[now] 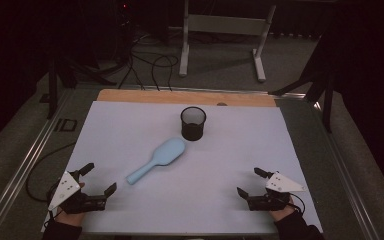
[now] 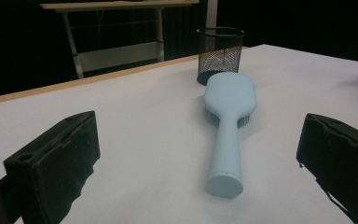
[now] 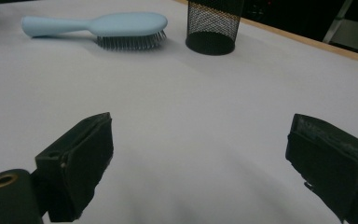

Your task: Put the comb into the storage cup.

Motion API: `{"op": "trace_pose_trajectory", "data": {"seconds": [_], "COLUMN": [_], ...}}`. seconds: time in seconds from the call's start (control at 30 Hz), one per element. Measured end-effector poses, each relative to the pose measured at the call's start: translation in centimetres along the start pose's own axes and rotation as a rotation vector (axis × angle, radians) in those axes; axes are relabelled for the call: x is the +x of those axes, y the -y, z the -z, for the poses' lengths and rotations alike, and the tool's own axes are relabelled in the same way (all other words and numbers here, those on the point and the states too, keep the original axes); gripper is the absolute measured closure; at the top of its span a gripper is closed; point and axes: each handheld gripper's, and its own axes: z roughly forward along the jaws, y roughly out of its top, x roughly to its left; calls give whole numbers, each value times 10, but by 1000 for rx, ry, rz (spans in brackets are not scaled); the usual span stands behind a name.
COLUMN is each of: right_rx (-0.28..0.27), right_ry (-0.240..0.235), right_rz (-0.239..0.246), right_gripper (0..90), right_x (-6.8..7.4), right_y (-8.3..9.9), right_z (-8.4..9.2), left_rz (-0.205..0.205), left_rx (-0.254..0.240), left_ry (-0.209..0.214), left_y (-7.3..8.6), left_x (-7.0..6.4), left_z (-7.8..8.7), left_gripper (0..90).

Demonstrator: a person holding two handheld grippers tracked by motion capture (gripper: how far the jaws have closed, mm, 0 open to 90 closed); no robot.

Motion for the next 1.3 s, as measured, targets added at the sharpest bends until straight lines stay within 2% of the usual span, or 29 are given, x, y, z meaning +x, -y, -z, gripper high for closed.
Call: {"op": "trace_pose_trajectory", "data": {"seconds": [0.7, 0.8, 0.9, 1.07, 1.13, 1.3], "right_rx": [-10, -17, -20, -24, -27, -28], "right_ry": [33, 44, 49, 52, 51, 48], "right_rz": [3, 6, 4, 16, 15, 9], "right_gripper": [75, 75, 75, 75, 75, 75], "right_x": [2, 2, 2, 3, 3, 4], "right_y": [-1, -1, -2, -4, -4, -5], "right_z": [1, 1, 1, 1, 1, 1], "left_rz": [-11, -20, -13, -18, -29, -48], "left_rx": [10, 26, 31, 29, 36, 14], "left_ry": [4, 23, 40, 47, 52, 61], "left_y": [-7, -10, -14, -23, -29, -46], "left_x": [-3, -5, -4, -2, 0, 2], "left_z": [1, 1, 2, 5, 5, 6], "left_gripper": [0, 0, 0, 0, 0, 0]}}
